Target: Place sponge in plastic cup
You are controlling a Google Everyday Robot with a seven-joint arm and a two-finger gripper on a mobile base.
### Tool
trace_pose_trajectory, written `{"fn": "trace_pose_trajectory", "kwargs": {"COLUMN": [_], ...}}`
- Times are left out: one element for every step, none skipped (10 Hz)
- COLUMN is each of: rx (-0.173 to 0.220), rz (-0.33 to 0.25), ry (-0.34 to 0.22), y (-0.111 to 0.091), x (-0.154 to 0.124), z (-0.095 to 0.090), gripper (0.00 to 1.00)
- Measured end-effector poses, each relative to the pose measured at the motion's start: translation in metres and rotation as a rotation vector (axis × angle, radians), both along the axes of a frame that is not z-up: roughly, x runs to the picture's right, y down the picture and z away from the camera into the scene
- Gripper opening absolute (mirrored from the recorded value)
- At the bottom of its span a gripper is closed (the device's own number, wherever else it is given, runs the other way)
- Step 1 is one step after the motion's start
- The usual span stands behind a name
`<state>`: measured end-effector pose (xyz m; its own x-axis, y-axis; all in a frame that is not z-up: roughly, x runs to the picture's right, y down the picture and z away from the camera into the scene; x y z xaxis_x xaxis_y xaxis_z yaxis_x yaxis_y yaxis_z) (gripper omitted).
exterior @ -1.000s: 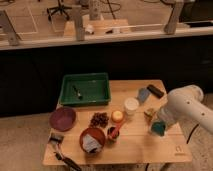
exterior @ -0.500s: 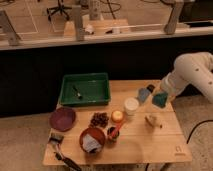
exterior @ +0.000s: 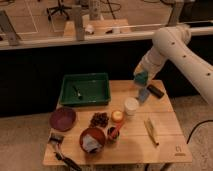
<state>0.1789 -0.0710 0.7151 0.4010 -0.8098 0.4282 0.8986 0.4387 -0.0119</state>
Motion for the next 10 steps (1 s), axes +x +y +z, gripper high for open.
{"fn": "trace_pose_trajectory", "kwargs": {"rx": [0.010,0.016,0.022,0.020,0.024,0.024,0.024,0.024,0.023,0.023], "rz": [-0.027,-0.048,-0.064,-0.072,-0.072,-0.072,-0.075,-0.073,-0.072,-0.070], "ry": [-0.026,-0.047,-0.066,-0.082,-0.069,-0.070,-0.073,-0.072,-0.072,-0.071], "y": [-0.003,-0.003,-0.003,-0.003,-0.003,-0.003,-0.003,-0.003,-0.003,-0.003], "x": [-0.030,-0.055,-0.077,-0.089,-0.083,-0.083,-0.086,-0.085,-0.084,-0.083], "z": [-0.008,-0.016,-0.021,-0.022,-0.021,-0.022,-0.021,-0.021,-0.022,-0.022], "gripper": [0.38,0.38,0.38,0.38,0.34,0.25,0.17,0.06,0.01,0.00]}}
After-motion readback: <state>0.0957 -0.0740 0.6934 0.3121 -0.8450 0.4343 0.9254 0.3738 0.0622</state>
